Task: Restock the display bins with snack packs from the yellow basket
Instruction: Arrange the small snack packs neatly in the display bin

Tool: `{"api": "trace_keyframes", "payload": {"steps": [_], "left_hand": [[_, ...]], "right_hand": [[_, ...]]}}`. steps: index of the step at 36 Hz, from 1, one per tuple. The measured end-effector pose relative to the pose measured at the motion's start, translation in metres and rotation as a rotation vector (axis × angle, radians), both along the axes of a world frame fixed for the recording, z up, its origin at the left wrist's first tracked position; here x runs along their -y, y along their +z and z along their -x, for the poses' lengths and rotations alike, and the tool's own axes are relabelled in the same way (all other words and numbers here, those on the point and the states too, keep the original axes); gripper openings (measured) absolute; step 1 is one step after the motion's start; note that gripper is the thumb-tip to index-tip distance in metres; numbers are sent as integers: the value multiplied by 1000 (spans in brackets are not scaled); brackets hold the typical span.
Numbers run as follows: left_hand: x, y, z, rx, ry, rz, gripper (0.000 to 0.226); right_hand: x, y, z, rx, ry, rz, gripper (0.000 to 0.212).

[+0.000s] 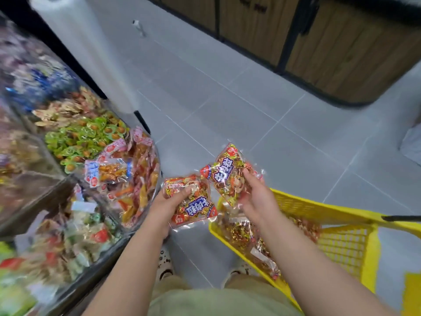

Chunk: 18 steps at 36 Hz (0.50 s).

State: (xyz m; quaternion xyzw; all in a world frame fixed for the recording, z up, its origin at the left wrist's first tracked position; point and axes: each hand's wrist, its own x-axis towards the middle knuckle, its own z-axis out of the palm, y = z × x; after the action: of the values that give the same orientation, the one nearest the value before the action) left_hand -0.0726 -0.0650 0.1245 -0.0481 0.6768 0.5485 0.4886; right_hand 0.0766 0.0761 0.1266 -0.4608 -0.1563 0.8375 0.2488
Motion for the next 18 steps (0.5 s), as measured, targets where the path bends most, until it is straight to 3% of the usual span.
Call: {"api": "trace_keyframes", "payload": {"steps": [3, 9, 16, 18], "left_hand": [[31, 10, 36, -7, 73, -39, 39], [98, 29, 123, -48, 158, -118, 55], [173, 24, 213, -244, 103, -88, 28], [190, 25, 234, -284, 75, -86, 32]], "right_hand": [[29, 9, 48, -79, 81, -71, 19], [94, 17, 136, 168, 430, -431, 36], [161, 29, 218, 386, 911, -840, 67], [175, 36, 241, 392, 984, -914, 68]]}}
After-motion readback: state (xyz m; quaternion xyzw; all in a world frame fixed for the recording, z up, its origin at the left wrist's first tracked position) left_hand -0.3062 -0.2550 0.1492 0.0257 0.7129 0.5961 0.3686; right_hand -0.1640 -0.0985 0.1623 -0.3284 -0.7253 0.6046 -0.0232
